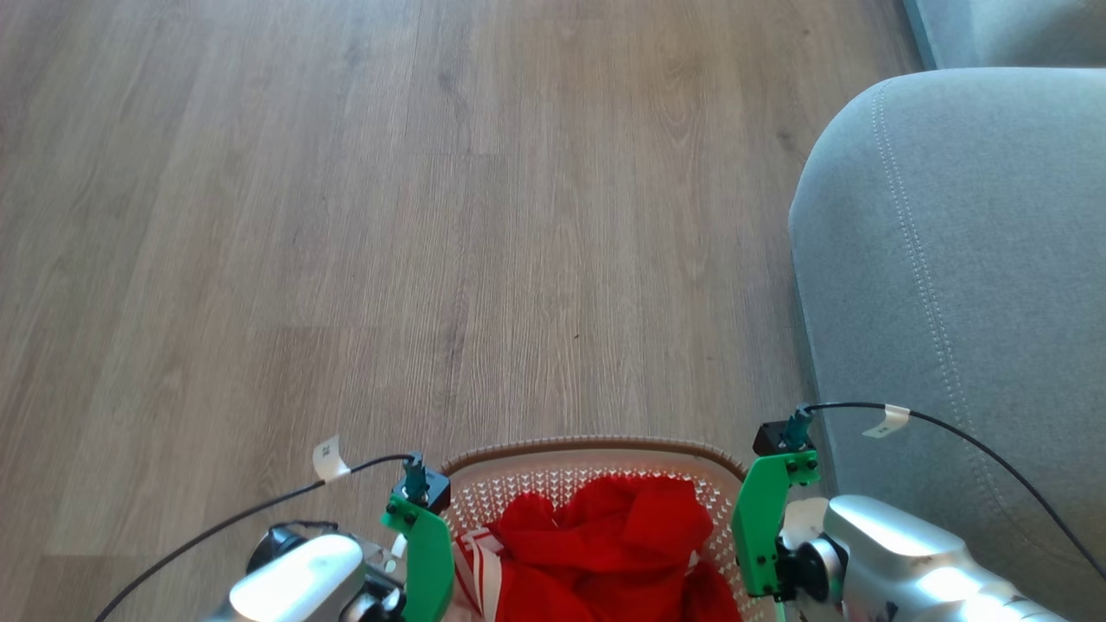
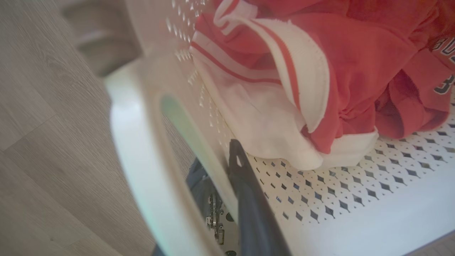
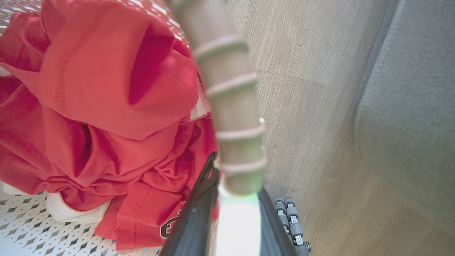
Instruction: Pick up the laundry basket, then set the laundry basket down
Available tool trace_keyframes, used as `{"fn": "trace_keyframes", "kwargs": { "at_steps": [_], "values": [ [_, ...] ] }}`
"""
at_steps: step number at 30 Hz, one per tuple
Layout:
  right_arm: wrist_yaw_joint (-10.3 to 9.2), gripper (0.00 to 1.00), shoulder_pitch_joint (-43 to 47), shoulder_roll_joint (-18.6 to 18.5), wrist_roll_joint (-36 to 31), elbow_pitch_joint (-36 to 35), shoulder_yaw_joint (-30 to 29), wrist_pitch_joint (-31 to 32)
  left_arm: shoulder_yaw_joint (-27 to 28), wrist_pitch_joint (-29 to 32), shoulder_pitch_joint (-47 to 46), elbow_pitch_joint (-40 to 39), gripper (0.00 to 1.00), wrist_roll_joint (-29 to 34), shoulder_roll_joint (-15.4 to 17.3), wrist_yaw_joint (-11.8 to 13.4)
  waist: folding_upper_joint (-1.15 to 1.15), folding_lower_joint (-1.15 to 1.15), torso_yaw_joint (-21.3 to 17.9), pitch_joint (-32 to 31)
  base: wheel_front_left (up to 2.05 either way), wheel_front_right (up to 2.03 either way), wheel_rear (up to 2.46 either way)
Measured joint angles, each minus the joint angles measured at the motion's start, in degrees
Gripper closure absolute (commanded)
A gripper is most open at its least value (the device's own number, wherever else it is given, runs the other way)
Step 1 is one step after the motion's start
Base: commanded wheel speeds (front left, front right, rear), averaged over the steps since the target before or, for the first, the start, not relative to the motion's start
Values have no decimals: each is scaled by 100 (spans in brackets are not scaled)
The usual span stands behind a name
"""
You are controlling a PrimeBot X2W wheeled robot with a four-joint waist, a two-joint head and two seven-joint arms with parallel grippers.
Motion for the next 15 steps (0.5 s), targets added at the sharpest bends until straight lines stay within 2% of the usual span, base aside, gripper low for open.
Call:
{"fn": "trace_keyframes", "kwargs": {
  "at_steps": [15],
  "values": [
    [0, 100, 0, 2, 103, 3, 101, -18, 1, 14, 81, 1, 100, 0, 0, 0, 0, 0, -26, -59, 0, 0, 0]
  ]
}}
